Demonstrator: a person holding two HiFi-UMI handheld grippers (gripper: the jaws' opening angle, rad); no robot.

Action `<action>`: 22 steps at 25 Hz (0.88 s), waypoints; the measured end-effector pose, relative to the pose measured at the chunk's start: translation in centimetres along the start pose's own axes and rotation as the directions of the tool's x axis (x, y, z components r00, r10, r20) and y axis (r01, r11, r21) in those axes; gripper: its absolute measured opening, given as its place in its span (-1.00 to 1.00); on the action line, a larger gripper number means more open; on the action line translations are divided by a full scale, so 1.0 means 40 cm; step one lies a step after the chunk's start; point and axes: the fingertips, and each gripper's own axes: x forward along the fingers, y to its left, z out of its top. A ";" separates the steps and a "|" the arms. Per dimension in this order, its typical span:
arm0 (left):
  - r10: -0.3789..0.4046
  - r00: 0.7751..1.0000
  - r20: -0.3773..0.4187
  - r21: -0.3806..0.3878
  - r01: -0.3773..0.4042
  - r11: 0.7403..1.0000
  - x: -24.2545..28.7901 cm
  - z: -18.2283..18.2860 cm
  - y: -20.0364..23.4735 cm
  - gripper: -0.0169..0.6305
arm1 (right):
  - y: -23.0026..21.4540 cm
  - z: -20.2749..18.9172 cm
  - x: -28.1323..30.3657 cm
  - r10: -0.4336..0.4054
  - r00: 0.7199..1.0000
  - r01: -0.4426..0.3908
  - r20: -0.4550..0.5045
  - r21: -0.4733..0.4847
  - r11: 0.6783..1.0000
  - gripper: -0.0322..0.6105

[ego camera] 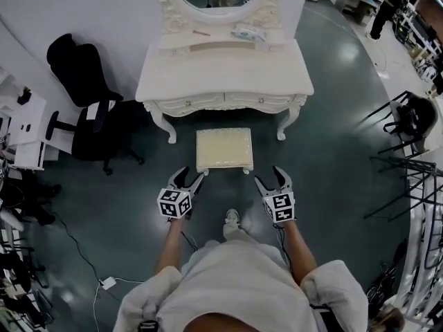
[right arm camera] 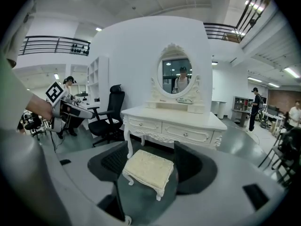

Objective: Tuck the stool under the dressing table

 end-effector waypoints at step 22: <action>0.005 0.996 -0.085 -0.021 -0.007 1.000 0.136 -0.079 0.090 -0.17 | -0.055 -0.105 0.130 0.010 0.996 -0.006 -0.091 0.041 0.999 0.02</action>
